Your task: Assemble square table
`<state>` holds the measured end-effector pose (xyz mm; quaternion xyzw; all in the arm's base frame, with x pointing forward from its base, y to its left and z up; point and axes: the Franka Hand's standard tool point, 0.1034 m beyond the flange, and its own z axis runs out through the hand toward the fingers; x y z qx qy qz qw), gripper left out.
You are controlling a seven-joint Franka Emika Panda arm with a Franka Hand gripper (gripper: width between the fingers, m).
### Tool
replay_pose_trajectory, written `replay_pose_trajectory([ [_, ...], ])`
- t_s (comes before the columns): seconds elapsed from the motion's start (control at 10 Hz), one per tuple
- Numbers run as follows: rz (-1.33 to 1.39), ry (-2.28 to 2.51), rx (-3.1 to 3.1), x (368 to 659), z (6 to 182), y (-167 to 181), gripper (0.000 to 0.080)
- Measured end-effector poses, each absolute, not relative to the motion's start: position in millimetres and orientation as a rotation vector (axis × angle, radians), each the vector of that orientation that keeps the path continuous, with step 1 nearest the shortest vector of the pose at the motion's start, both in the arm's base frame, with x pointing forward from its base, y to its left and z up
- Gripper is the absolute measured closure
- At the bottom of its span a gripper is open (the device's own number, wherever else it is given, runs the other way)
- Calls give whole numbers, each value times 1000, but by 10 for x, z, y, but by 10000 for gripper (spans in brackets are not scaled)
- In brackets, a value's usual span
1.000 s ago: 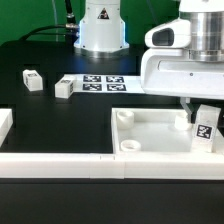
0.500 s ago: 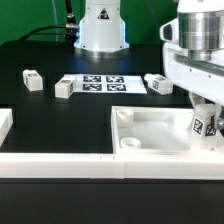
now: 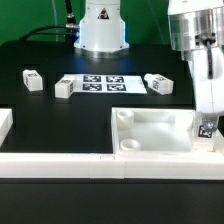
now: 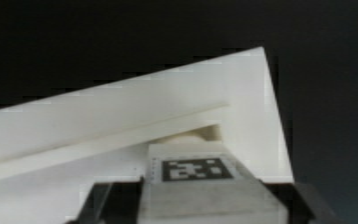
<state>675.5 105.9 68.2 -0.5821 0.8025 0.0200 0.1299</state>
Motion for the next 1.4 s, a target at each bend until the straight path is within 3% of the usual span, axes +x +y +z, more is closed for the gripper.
replay_pose_trajectory([
  [0.1,72,2387,-1613,6753,678,1061,506],
  [0.2,76,2397,-1597,6751,678,1073,419],
  [0.3,72,2379,-1622,6751,677,1073,228],
  [0.4,72,2378,-1624,6751,677,1074,174],
  [1.2,-65,1596,-2404,6742,688,1124,150],
  [1.4,-82,1039,-2790,6759,747,1097,150],
])
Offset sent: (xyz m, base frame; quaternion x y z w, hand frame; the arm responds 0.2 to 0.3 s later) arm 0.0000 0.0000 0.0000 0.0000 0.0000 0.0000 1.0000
